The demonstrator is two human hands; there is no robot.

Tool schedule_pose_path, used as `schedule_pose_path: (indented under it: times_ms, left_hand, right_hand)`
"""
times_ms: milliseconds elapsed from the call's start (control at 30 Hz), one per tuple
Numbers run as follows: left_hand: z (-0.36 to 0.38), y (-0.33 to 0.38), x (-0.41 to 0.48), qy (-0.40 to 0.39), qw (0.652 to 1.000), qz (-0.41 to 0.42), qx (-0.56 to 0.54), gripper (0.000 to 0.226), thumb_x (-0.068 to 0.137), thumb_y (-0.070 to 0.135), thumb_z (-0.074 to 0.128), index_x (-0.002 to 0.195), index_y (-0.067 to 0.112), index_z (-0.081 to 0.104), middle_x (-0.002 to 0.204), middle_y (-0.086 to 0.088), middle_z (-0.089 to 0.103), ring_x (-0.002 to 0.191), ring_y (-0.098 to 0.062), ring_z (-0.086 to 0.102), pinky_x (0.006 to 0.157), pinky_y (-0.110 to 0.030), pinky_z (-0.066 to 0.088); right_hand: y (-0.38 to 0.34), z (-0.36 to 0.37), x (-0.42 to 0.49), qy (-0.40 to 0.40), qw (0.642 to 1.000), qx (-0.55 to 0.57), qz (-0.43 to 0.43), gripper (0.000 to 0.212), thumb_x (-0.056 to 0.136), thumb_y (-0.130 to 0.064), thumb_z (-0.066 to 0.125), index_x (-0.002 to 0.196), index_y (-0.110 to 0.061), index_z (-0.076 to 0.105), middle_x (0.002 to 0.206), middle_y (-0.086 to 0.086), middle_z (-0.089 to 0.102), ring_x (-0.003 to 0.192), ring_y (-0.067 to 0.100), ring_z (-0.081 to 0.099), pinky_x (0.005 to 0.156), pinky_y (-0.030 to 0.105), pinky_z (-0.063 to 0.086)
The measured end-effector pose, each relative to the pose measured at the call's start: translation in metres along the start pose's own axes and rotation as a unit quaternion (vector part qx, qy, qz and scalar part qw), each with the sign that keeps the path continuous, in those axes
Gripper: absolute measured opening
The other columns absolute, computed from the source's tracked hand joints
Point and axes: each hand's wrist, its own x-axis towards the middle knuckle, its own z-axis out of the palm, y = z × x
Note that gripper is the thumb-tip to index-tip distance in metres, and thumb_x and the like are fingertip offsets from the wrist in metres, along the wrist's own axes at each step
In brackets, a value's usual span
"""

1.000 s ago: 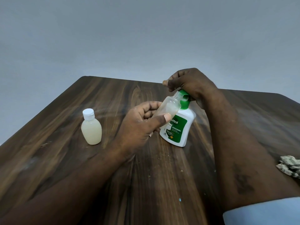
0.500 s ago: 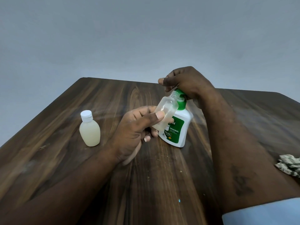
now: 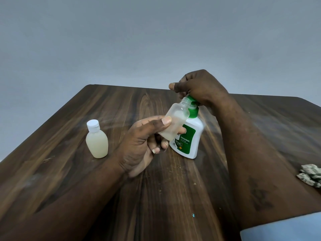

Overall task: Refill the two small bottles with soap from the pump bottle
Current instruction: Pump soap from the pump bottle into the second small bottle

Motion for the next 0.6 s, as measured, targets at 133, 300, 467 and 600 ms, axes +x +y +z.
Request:
schedule_pose_path:
  times_ms: [133,300,467,600]
  left_hand:
    - [0.0002,0.0013,0.0004,-0.003,1.0,-0.003,-0.004,0.033,0.092,0.032,0.06,0.103,0.006,0.077,0.112,-0.023,0.072,0.055,-0.012,0.046,0.048,-0.017,0.04]
    - [-0.0008,0.0005,-0.0007,0.0,1.0,-0.011,-0.021,0.035,0.094,0.031,0.059,0.105,0.002,0.076,0.112,-0.027,0.071,0.056,-0.014,0.044,0.047,-0.017,0.041]
    - [-0.0002,0.0008,-0.0013,-0.008,1.0,-0.01,-0.013,0.036,0.093,0.034,0.06,0.106,0.005,0.077,0.112,-0.023,0.072,0.056,-0.013,0.047,0.047,-0.017,0.041]
    - [0.0008,0.0022,-0.002,-0.013,1.0,-0.012,-0.026,0.038,0.09,0.037,0.062,0.107,0.007,0.077,0.112,-0.022,0.073,0.055,-0.012,0.049,0.045,-0.017,0.04]
  right_hand:
    - [-0.0036,0.0015,-0.001,-0.017,1.0,-0.005,0.01,0.031,0.082,-0.035,0.086,0.073,-0.016,0.063,0.076,0.008,0.066,0.063,0.021,0.052,0.056,0.029,0.041]
    - [-0.0012,0.0029,-0.0016,-0.027,0.999,-0.026,0.029,0.031,0.082,-0.035,0.086,0.072,-0.015,0.063,0.077,0.009,0.062,0.062,0.021,0.048,0.053,0.028,0.039]
    - [-0.0015,-0.0001,-0.002,-0.023,0.999,-0.025,0.019,0.032,0.082,-0.041,0.085,0.084,-0.015,0.068,0.073,0.007,0.059,0.064,0.023,0.048,0.055,0.031,0.04]
    - [-0.002,0.0004,-0.0002,-0.007,1.0,-0.019,0.005,0.032,0.082,-0.041,0.085,0.081,-0.015,0.068,0.073,0.007,0.061,0.065,0.022,0.051,0.061,0.034,0.045]
